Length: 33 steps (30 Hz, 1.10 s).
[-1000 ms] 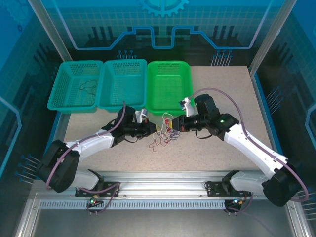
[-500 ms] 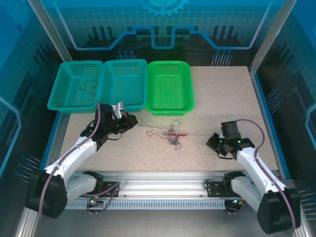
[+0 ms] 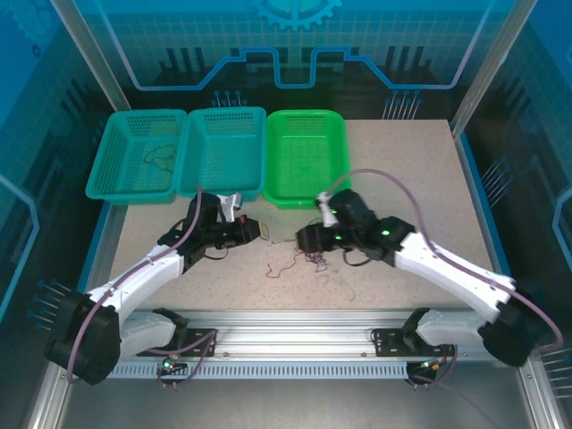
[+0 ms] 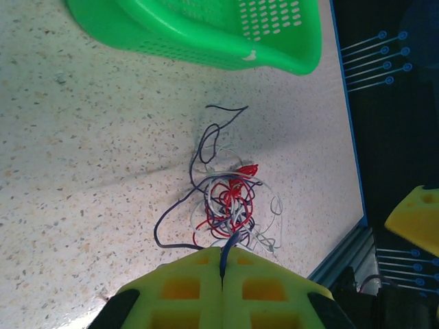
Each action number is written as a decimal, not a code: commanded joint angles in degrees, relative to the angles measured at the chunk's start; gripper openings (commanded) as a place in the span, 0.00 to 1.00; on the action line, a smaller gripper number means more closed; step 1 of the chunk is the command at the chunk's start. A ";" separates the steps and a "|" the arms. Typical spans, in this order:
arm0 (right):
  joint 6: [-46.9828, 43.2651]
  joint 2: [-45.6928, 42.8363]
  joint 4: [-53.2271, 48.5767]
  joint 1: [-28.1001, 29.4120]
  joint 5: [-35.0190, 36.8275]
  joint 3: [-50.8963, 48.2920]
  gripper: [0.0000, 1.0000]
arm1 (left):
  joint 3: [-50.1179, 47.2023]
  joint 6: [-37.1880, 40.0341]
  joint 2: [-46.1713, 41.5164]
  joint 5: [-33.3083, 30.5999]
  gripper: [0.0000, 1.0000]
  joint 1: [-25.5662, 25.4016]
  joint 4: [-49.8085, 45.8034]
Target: Untangle the cables
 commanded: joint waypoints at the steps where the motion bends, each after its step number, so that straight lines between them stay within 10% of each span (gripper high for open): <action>1: -12.81 8.88 6.36 3.44 -0.65 2.71 0.71 | 2.09 3.55 -1.45 0.28 0.00 -0.79 -1.23; 9: -21.45 23.04 21.04 2.82 -1.57 1.03 0.65 | 1.22 4.00 -4.74 0.78 0.00 -0.89 -2.30; 13: -17.01 24.49 21.24 1.10 5.41 -0.04 0.00 | 2.13 5.17 -8.43 -2.44 0.00 -0.52 -6.20; 17: -8.26 17.41 22.02 -2.87 9.97 -9.13 0.00 | 3.44 6.49 -13.18 -11.38 0.00 3.99 -16.55; 28: 16.02 -11.12 1.53 -24.18 22.09 -26.16 0.00 | 1.13 6.93 -13.22 -8.41 0.00 7.72 -16.39; 33: 11.05 -18.15 -0.06 -27.26 20.21 -26.93 0.00 | 0.34 7.47 -12.40 -7.17 0.00 7.72 -15.36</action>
